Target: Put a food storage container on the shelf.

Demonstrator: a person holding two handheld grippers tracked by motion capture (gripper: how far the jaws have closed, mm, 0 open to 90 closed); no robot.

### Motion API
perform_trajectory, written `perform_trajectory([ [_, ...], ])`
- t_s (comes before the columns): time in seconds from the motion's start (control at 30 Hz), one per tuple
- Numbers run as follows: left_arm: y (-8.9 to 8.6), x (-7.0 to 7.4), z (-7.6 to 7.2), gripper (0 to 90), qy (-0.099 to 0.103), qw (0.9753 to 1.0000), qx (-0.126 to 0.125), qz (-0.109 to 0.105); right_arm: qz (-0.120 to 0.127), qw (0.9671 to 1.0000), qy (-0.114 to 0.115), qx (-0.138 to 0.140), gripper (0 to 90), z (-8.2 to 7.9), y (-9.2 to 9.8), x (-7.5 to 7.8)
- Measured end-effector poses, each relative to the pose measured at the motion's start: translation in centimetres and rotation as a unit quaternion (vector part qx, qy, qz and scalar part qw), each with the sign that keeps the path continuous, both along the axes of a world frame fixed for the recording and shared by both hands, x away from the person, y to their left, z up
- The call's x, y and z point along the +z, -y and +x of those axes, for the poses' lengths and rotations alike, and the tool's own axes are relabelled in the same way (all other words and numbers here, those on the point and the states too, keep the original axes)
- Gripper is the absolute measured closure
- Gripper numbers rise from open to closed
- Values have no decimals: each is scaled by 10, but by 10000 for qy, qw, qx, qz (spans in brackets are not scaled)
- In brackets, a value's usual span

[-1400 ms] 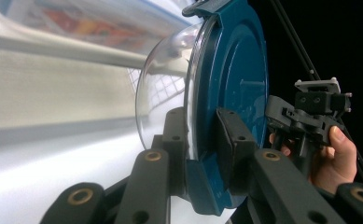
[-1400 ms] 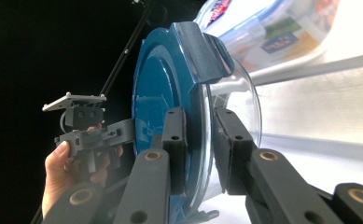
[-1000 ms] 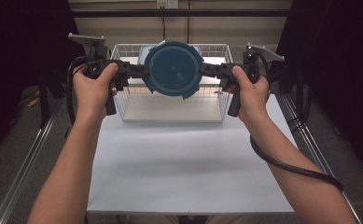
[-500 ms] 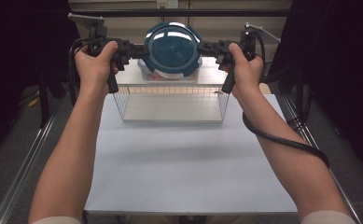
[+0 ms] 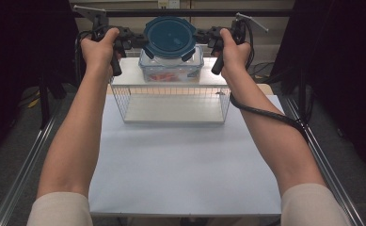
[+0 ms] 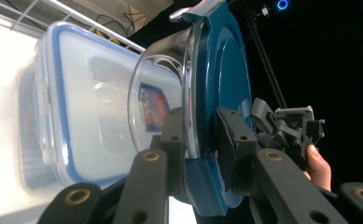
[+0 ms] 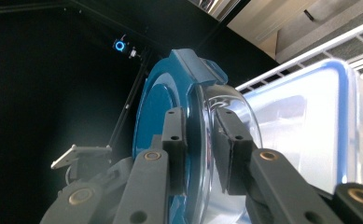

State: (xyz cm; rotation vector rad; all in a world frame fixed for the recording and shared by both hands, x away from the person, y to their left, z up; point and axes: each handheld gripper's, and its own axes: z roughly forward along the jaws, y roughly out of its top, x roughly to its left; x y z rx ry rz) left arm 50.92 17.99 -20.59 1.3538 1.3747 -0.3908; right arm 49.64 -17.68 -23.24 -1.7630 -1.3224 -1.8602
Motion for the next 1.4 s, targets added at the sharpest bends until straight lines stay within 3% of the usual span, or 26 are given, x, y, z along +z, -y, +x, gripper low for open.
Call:
perform_trajectory([
  [0.17, 2, -6, 11, 712, -154, 9997, 168, -73, -80, 9998, -92, -152, 754, 11, -3, -2],
  [0.27, 1, -13, 13, 680, -102, 9996, 205, -138, -162, 9994, -183, -243, 743, 14, -6, -2],
  [0.33, 1, -13, 11, 663, 115, 9998, 175, -13, -167, 9994, -64, -291, 737, 14, -7, -5],
  [0.37, 1, -12, 10, 645, 182, 9996, 218, -36, -209, 9994, -24, -275, 715, 13, -6, -5],
  [0.4, 1, -11, 8, 587, 279, 9991, 244, -201, -225, 9992, 90, -330, 673, 12, -6, -5],
  [0.53, -2, -5, -2, 418, 493, 9985, 253, 25, -324, 9987, 326, -239, 573, -2, -1, 1],
  [0.63, 2, -3, -16, 343, 742, 9967, 186, 284, -463, 9974, 493, -258, 518, -13, 2, 2],
  [0.7, 6, -3, -24, 323, 757, 9968, 146, 202, -366, 9979, 491, -188, 487, -21, 5, -1],
  [0.77, 10, -5, -31, 288, 849, 9957, 162, 343, -351, 9980, 506, -143, 454, -28, 7, -4],
  [1.0, 17, -15, -50, 242, 932, 9950, 98, 353, -328, 9981, 513, -75, 416, -49, 12, -16],
  [1.4, 28, -22, -74, 179, 1062, 9937, -8, 348, -311, 9979, 554, 90, 356, -75, 10, -23],
])
